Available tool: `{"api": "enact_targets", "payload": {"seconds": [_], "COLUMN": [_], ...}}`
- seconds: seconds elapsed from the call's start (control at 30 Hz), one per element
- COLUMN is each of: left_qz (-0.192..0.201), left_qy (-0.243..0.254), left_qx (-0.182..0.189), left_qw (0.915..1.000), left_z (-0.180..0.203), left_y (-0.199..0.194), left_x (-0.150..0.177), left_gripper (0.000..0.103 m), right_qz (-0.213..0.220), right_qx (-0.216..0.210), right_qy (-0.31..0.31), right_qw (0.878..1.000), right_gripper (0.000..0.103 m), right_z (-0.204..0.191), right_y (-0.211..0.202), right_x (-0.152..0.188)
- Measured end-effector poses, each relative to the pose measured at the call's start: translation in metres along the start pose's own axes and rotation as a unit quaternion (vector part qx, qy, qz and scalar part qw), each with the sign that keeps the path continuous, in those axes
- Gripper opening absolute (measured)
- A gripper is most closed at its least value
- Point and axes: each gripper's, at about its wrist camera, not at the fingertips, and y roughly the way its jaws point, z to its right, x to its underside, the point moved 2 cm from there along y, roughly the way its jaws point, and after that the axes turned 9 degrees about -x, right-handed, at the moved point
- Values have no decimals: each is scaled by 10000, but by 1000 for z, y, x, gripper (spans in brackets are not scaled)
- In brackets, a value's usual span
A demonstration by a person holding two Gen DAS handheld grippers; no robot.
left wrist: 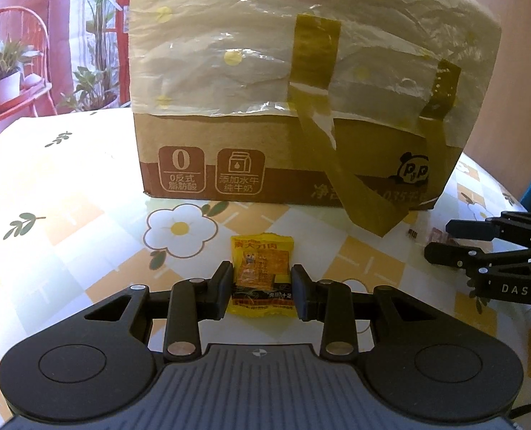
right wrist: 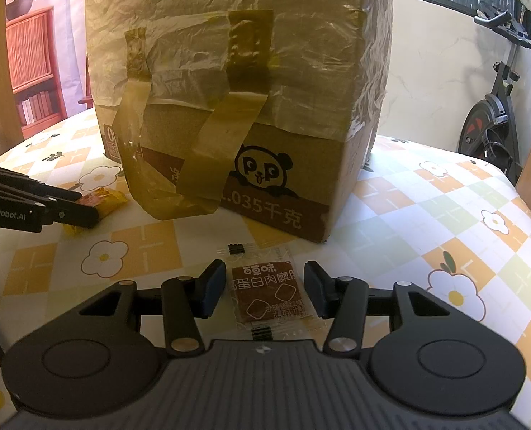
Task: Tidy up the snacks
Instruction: 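Grasp the small yellow packet with the left tool, then carry the yellow packet into the box and open the left tool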
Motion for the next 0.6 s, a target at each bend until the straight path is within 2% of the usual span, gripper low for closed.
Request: {"api": "enact_targets", "payload": {"seconds": [0.23, 0.4, 0.6], "left_qz": [-125, 132, 347], "left_qy": [-329, -294, -347], "left_qx": [329, 432, 522], "left_qw": [9988, 9985, 9974], "left_z": [-14, -18, -27], "left_y": [-6, -24, -42], "left_x": [-4, -9, -17], "left_gripper": [35, 35, 35], "right_qz": [9, 9, 303], "right_qx": [-93, -187, -179], "right_qy": [95, 126, 236], "right_qw": [9999, 9997, 9991], "right_gripper": [52, 49, 48], "right_z": [5, 6, 4], "right_y": [-1, -5, -33], "right_x": [0, -2, -6]}}
